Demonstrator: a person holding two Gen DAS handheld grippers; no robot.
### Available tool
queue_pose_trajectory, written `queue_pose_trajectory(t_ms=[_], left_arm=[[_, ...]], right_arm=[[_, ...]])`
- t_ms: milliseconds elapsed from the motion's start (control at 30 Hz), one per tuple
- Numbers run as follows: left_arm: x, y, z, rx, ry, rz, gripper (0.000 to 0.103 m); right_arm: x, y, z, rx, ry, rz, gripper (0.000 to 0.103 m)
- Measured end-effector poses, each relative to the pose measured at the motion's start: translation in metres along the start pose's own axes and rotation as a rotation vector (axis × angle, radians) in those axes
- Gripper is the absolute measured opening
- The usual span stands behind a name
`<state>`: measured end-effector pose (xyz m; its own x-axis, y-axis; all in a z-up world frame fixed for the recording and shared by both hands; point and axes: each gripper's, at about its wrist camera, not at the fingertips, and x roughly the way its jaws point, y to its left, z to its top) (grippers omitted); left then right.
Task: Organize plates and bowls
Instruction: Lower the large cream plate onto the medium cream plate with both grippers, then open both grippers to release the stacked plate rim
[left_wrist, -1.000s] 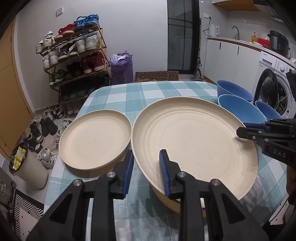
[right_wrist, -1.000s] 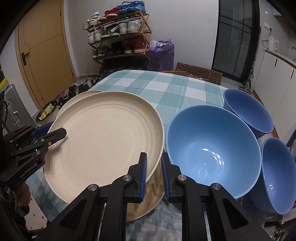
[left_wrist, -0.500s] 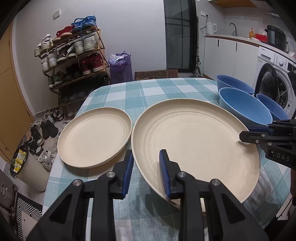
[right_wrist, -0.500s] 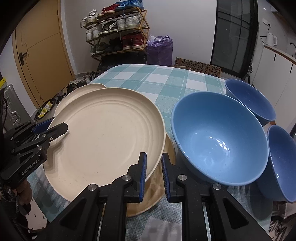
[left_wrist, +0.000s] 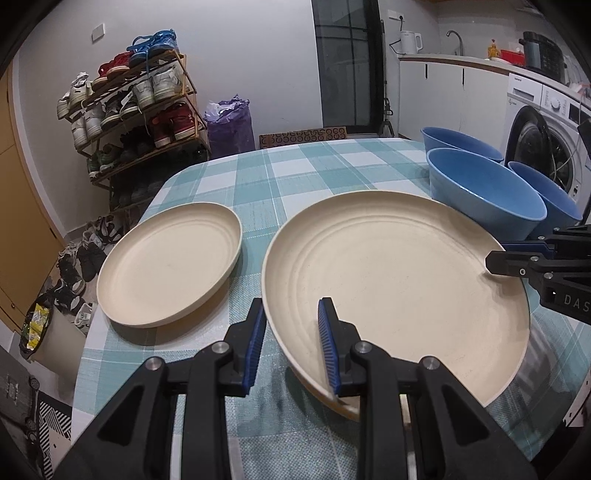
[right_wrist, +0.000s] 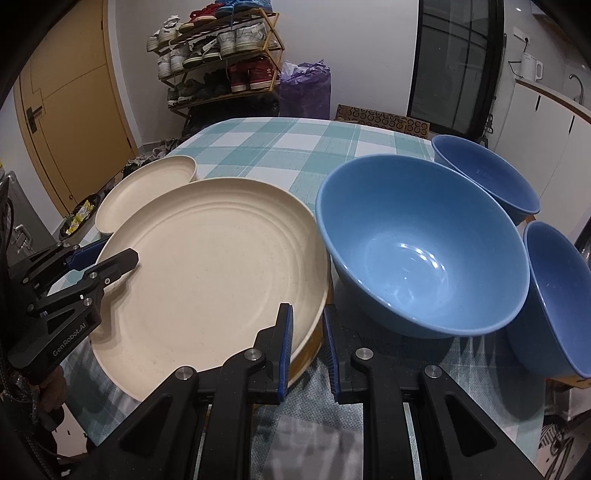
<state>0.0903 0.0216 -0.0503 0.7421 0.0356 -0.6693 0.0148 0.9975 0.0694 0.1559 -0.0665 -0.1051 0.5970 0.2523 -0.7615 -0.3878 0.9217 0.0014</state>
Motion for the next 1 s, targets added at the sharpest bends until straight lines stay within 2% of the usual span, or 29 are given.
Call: queue_pose_trajectory(t_ms=[1000], left_arm=[[0.023,-0.008,-0.012,0.056,0.066,0.024,0.028]], right_arm=[[0.020,0.010,-0.010,-0.030,0.034,-0.059,0.018]])
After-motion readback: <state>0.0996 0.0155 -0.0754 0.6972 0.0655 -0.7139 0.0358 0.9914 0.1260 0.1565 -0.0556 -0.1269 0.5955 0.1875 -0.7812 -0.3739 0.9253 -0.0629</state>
